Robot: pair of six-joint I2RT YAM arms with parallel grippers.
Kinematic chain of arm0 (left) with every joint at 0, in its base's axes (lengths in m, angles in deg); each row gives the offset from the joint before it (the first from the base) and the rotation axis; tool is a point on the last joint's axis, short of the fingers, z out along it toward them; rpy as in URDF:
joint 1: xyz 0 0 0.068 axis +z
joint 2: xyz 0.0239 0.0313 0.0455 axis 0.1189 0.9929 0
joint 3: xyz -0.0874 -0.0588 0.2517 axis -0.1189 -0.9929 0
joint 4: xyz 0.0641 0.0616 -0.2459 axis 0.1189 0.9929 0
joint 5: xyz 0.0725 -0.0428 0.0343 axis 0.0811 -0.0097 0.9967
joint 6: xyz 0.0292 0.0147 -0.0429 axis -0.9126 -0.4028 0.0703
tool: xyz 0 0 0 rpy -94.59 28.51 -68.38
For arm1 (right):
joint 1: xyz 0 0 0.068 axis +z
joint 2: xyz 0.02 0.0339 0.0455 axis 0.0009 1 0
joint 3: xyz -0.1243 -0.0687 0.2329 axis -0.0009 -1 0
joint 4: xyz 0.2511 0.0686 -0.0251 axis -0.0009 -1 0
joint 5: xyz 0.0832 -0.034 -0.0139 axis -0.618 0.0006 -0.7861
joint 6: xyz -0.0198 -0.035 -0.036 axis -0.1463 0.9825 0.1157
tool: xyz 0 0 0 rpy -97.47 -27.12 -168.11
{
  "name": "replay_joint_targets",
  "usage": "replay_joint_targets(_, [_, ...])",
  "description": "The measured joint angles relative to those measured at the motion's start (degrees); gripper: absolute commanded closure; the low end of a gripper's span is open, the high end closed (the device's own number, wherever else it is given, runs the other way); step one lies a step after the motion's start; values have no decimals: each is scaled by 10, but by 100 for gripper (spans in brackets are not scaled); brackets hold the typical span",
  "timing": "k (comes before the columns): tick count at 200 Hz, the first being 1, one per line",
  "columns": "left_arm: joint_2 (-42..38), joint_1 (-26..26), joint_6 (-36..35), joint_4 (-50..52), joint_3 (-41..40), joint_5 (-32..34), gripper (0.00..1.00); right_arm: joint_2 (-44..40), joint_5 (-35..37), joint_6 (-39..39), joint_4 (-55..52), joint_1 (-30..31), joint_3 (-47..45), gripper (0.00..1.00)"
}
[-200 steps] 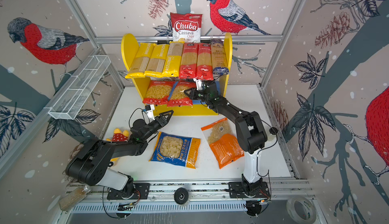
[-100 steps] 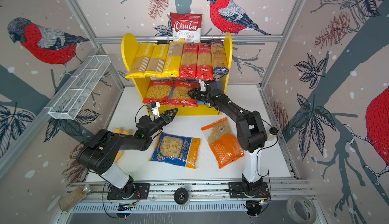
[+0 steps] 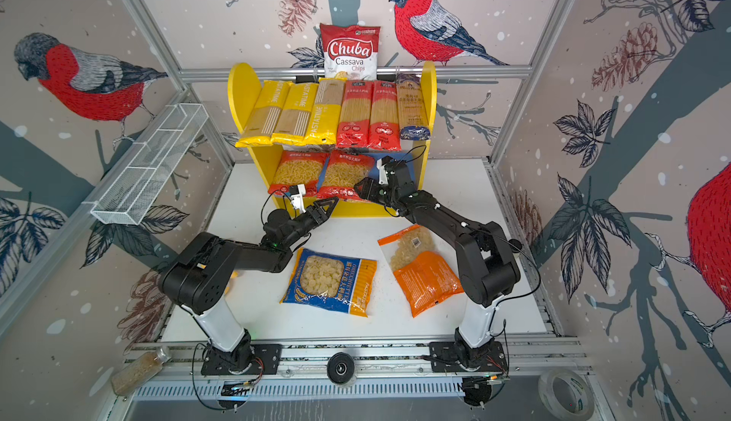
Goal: Arrange pasta packages on shelves
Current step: Place the pasta bag on the shelf.
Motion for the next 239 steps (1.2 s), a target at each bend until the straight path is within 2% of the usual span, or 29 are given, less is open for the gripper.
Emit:
replay_joint_targets(35, [-12,0,-4,5,-10,0,33,24,-9,-2,2,0,22,57])
replay_joint_targets(79, [-74,0,-25,33,-53,3,32,62,-10,4,-10,5,77,61])
replay_joint_targets(116, [-135,0,-50,83,-79,7,30,64,-2,17,-28,5,90,41])
replay_joint_targets(139, [-185,-2,-81,139,-79,21,29,33,10,32,-47,5,71,35])
replay_joint_targets(170, [-243,-25,-135,233,-76,47,28,-35,19,47,-44,8,-4,32])
replay_joint_targets(193, [-256,-36,-159,270,-77,61,28,-55,24,49,-54,12,-41,31])
replay_joint_targets(201, [-260,-49,-164,285,-78,83,28,-77,36,52,-38,16,-76,31])
replay_joint_targets(239, [-263,-129,-203,329,-62,108,27,-179,52,61,-71,19,-185,30])
